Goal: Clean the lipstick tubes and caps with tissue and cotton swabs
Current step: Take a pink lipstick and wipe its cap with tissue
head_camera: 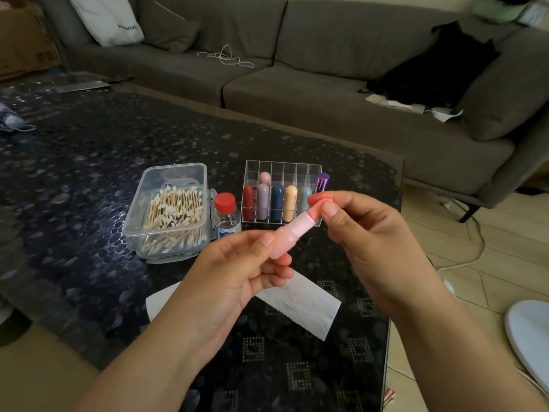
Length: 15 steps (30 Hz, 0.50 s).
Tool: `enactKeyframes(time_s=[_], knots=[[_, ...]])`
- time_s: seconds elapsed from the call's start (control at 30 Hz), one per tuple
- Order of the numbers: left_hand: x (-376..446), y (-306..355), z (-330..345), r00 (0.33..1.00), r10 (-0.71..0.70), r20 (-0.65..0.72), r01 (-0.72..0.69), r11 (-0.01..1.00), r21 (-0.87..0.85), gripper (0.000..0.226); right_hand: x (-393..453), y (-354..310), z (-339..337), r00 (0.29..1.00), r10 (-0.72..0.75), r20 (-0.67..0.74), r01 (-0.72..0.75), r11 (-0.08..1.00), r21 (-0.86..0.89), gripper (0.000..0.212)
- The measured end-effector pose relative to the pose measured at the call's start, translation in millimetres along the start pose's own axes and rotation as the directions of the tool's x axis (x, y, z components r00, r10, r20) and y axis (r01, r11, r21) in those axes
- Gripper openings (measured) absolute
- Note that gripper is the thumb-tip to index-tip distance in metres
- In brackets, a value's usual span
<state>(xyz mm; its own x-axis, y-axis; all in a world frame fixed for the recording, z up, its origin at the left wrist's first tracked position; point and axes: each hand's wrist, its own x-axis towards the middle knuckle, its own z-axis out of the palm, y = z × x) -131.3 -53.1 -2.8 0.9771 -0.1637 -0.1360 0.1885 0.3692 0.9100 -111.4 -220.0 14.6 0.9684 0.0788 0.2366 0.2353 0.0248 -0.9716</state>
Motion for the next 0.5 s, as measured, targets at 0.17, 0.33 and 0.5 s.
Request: enactKeyframes(time_s=[0.17, 0.33, 0.5], knots=[[-1.5, 4.3, 2.7, 0.999, -0.013, 0.032, 0.013, 1.000, -0.026, 0.034, 1.3, 2.0, 0.4, 1.000, -0.005, 0.017, 0.004, 0.999, 0.041, 0.020], [-1.6, 5.5, 2.9, 0.999, -0.029, 0.034, 0.031, 0.997, -0.064, 0.035, 0.2, 0.2, 0.0, 0.998, -0.024, 0.052, 0.020, 0.997, 0.068, 0.019], [-1.2, 5.2, 2.8, 0.999, -0.040, 0.030, 0.043, 0.996, -0.076, 0.032, -0.3, -0.7, 0.0, 0.997, -0.043, 0.067, 0.039, 0.998, 0.052, 0.018]])
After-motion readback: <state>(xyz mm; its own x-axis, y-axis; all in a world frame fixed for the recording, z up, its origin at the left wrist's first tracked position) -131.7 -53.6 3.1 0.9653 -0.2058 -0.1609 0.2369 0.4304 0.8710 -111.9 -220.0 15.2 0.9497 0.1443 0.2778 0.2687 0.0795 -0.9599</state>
